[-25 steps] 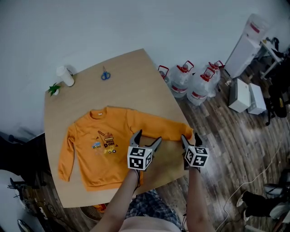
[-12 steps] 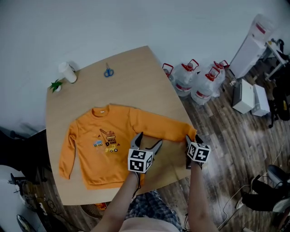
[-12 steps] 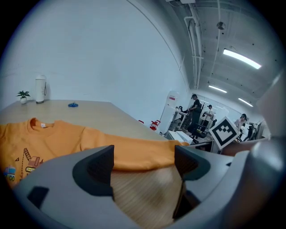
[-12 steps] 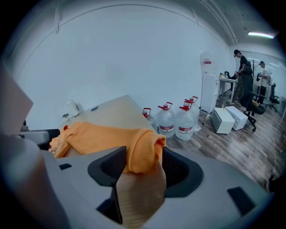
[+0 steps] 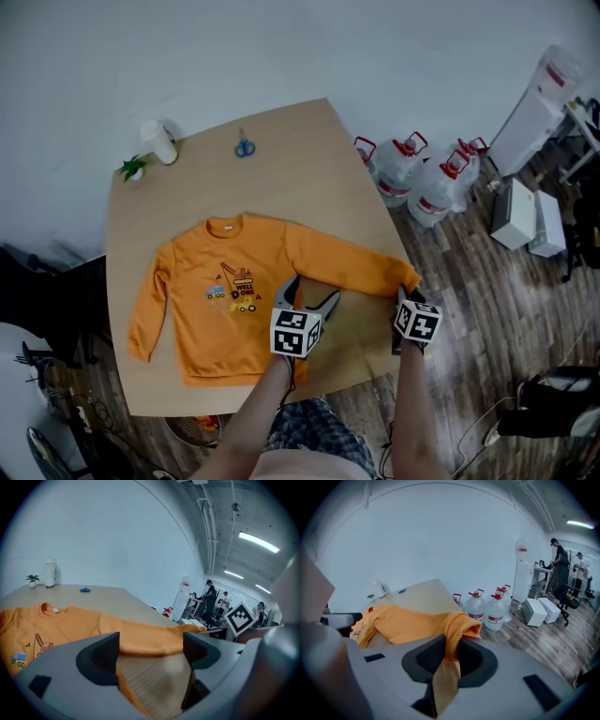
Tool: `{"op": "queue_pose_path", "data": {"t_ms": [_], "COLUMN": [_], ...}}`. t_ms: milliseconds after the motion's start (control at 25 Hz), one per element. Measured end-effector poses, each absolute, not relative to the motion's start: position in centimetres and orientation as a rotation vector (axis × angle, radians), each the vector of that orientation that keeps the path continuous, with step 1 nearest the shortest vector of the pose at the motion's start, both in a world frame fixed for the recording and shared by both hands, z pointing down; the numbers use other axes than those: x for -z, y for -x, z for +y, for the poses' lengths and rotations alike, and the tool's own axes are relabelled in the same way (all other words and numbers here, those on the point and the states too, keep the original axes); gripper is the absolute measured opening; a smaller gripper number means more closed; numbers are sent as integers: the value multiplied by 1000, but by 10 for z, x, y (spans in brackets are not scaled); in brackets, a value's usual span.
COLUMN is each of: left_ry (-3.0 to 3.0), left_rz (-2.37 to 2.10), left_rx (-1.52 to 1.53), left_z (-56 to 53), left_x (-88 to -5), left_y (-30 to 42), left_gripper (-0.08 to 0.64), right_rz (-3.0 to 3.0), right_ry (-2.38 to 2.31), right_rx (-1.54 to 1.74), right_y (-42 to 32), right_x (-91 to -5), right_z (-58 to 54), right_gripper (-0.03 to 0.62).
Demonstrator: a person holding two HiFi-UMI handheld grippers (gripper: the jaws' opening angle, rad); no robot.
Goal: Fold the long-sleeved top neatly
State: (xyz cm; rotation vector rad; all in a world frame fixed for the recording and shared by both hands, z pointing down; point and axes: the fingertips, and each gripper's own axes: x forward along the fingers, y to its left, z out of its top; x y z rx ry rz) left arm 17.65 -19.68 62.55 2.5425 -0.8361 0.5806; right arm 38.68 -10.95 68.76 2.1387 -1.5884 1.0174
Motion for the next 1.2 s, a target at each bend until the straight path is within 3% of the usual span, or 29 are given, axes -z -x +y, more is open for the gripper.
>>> {"op": "queue_pose_path", "data": {"t_ms": [440,1200], "left_ry": [-2493,-2280], "left_rz": [-999,-1416], "left_rx": [-511,-374], "left_z": [-227,-275], "left_x": [-605,-573], "left_y": [-123,62], "left_gripper": [425,425], "right_rz": [-1842,-2289], "right_ry": [-2032,-1607], "right_rx": [-724,-511], "right_y": [-335,-126], "right_x": [-606,-534], "right_z": [-163,-287], "right_gripper": [74,74]}}
